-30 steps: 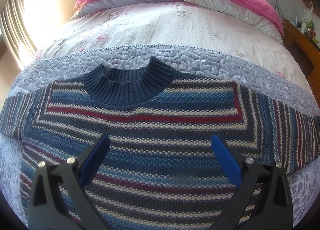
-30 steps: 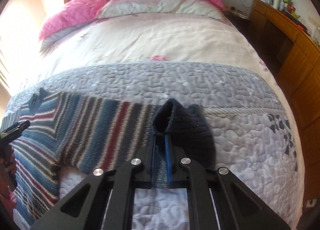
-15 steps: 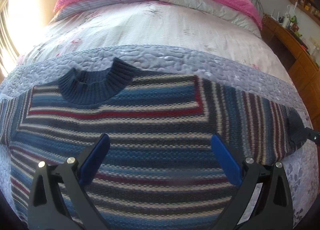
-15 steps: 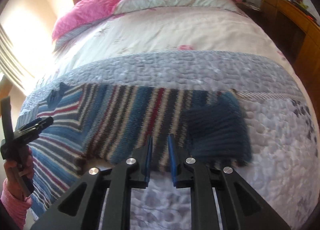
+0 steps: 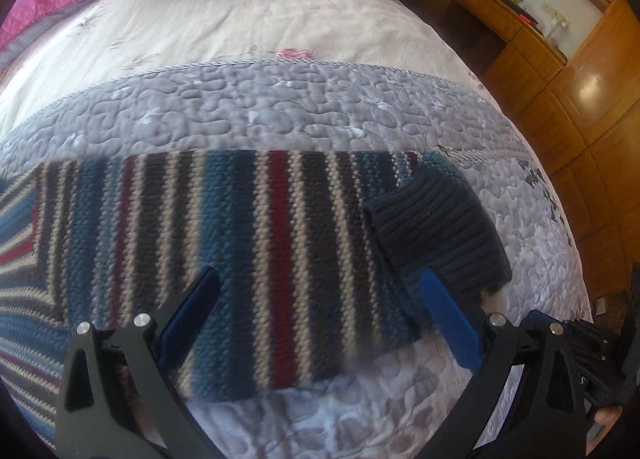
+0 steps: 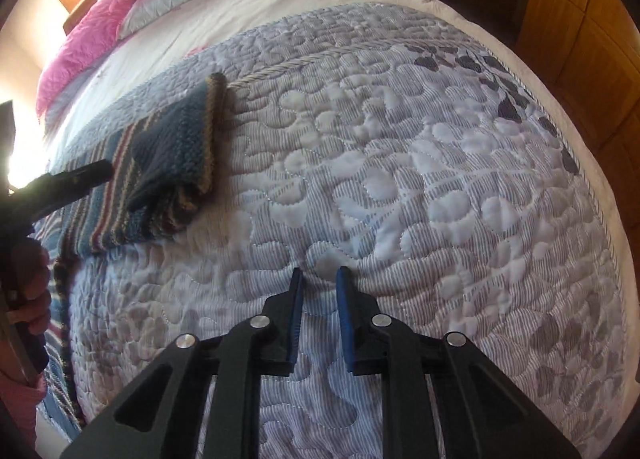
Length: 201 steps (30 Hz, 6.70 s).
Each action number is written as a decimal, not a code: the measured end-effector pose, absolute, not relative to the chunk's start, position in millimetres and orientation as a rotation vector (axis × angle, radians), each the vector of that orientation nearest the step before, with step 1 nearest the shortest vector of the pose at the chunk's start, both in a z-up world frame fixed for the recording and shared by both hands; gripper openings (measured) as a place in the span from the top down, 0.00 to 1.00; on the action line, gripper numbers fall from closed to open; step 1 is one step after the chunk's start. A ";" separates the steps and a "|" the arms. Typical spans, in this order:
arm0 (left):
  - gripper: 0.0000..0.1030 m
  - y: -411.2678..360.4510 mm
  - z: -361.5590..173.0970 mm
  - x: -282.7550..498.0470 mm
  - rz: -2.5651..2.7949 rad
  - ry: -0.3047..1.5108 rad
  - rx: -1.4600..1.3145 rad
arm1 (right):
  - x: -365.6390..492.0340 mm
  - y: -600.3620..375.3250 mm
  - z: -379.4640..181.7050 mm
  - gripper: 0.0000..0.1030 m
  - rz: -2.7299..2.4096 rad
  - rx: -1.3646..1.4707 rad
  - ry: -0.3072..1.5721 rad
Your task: Fold small clothes
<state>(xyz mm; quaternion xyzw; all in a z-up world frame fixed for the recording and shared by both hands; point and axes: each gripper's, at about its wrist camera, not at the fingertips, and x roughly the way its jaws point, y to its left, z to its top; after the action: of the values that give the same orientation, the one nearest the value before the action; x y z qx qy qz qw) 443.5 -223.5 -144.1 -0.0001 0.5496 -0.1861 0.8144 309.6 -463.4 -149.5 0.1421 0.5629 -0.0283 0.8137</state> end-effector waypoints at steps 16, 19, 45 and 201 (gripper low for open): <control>0.94 -234.5 -137.5 456.1 -0.550 1.144 -0.129 | 311.7 -458.9 -152.7 0.82 -0.075 0.262 1.178; 0.94 -200.0 -115.8 453.8 -0.544 1.091 -0.175 | 311.0 -455.8 -150.9 0.80 -0.092 0.265 1.174; 0.95 213.7 -68.1 450.5 -0.047 0.979 -0.346 | 385.0 -216.1 -120.5 0.71 0.288 0.155 1.148; 0.79 329.5 -140.4 415.2 -0.173 1.032 -0.432 | 364.1 -49.8 -138.5 0.40 0.359 0.087 1.245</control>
<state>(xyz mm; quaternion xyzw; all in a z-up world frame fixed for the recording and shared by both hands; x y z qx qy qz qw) 415.2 329.5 -140.4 -0.2047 0.4890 -0.0819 0.8439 364.1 -49.8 -138.5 0.0406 0.5798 0.1670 0.7964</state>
